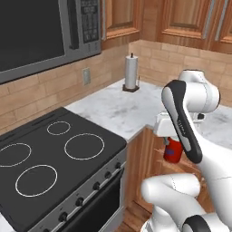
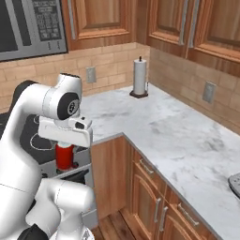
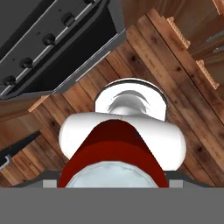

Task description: Four empty soda cans are scattered around the kitchen. Gather all the cans and cluster them next to the stove for recycling.

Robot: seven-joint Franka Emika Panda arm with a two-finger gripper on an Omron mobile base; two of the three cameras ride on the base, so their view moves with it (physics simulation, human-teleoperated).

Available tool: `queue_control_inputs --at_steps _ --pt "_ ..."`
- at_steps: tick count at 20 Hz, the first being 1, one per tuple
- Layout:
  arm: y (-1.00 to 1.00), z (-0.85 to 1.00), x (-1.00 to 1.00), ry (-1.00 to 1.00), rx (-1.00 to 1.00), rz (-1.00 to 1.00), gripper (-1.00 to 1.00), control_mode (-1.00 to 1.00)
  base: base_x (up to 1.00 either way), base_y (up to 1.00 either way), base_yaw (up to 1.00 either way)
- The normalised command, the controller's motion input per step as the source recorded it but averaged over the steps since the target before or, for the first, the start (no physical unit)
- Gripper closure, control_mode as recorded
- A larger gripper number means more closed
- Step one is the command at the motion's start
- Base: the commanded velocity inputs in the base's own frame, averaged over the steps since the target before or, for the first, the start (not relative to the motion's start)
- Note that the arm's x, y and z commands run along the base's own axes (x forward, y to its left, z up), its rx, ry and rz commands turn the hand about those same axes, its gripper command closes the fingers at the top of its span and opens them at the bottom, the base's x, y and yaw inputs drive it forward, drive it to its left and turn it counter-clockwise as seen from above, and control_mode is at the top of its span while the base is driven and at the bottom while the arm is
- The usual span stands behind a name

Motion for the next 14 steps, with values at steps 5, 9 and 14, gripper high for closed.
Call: queue_control_inputs --at_steps 5,9,14 --pt "0.00 0.00 0.00 0.00 0.00 0.00 1.00 1.00 -0.38 0.17 0.39" --pt "0.00 0.00 0.00 0.00 0.00 0.00 1.00 1.00 -0.41 0.21 0.38" --pt "0.00 0.00 0.00 0.00 0.00 0.00 1.00 1.00 -0.38 0.32 0.35"
